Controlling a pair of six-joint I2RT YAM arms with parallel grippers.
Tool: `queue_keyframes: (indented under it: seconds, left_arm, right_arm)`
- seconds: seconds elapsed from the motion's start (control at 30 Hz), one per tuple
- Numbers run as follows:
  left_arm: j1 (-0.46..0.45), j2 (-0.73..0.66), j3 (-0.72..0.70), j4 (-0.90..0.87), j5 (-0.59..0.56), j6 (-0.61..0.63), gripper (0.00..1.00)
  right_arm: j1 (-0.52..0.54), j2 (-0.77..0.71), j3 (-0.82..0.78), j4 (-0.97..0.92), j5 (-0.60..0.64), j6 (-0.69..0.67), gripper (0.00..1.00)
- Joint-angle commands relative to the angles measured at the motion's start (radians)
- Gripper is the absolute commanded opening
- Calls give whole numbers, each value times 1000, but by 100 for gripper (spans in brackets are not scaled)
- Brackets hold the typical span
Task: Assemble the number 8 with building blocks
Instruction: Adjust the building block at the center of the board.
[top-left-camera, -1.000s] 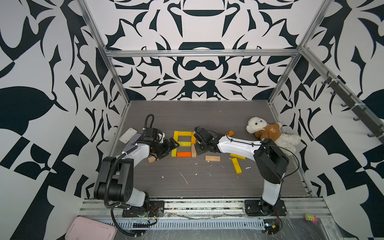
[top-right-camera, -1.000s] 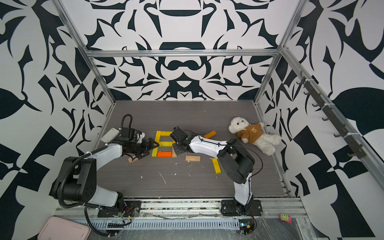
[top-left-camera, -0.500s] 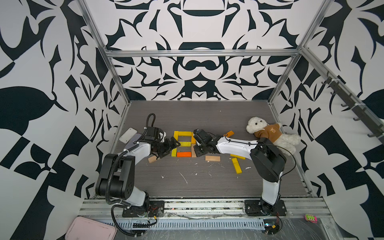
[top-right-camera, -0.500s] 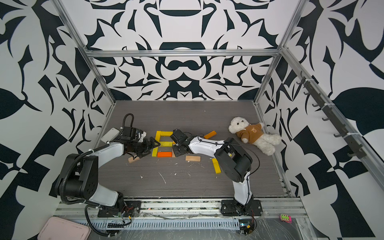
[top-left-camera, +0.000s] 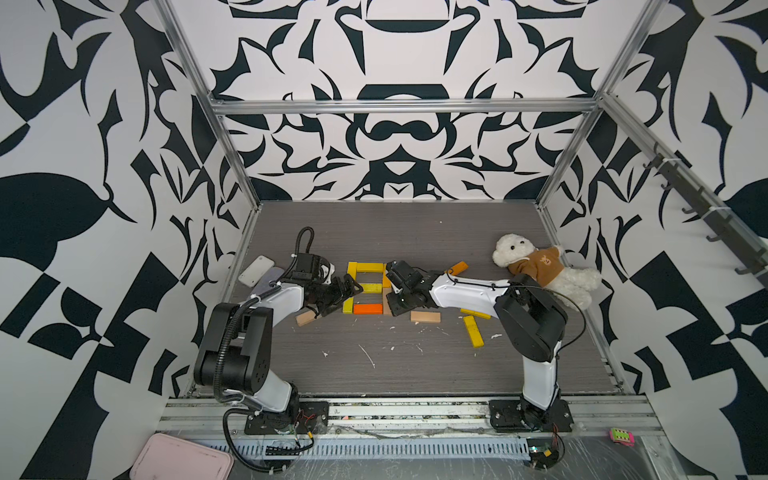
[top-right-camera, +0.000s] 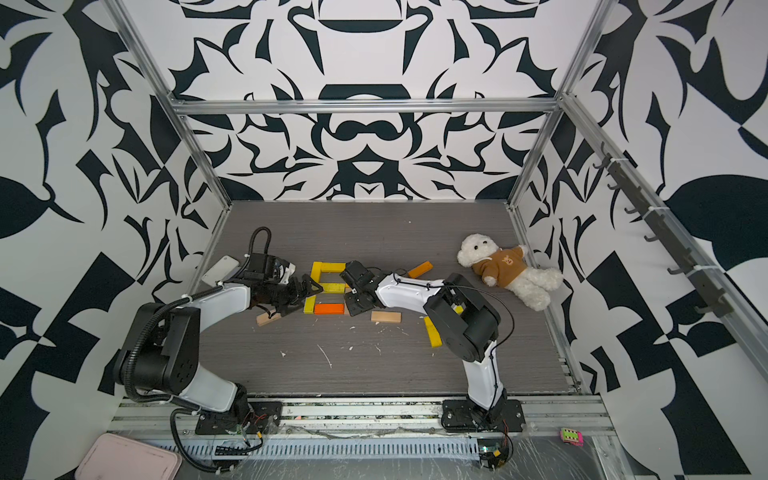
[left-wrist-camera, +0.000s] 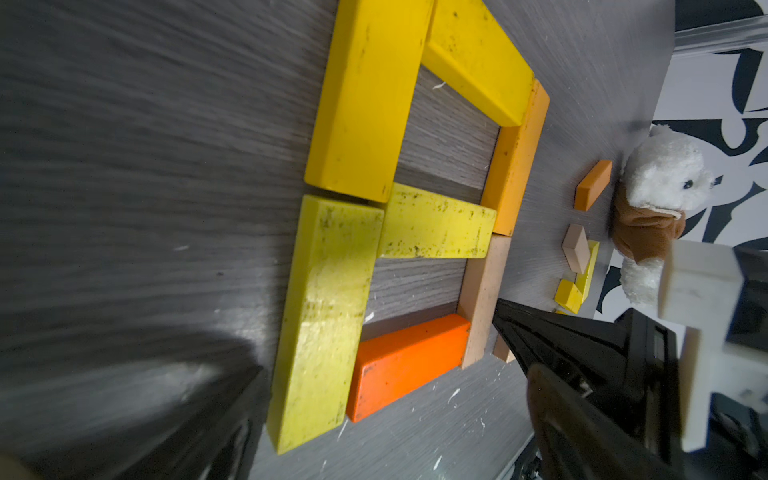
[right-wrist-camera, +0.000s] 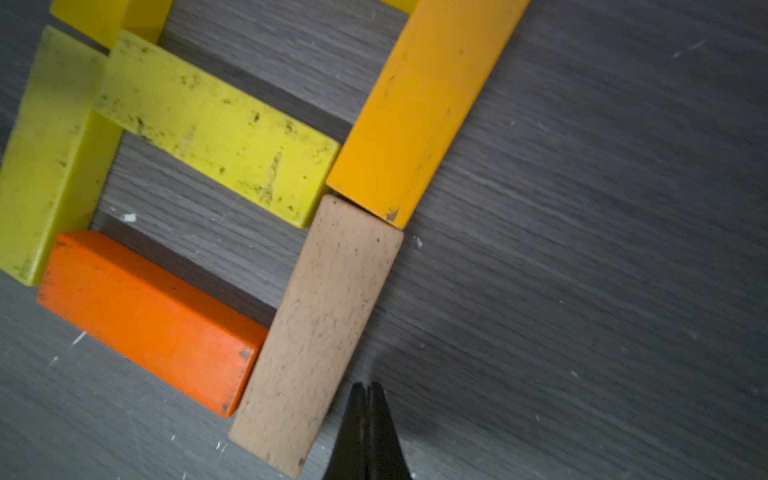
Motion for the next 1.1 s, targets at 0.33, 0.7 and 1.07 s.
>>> queue_keyframes:
  seconds: [0.33, 0.7, 1.07]
  left_arm:
    - [-7, 13, 20, 14, 13, -7, 99]
    - [-7, 10, 23, 11, 12, -8, 99]
    - [-7, -10, 26, -15, -7, -2, 99]
  right_arm:
    - [7, 3, 9, 32, -22, 20, 2]
    - [13, 12, 21, 34, -23, 19, 1]
    - [13, 12, 24, 27, -6, 15, 1]
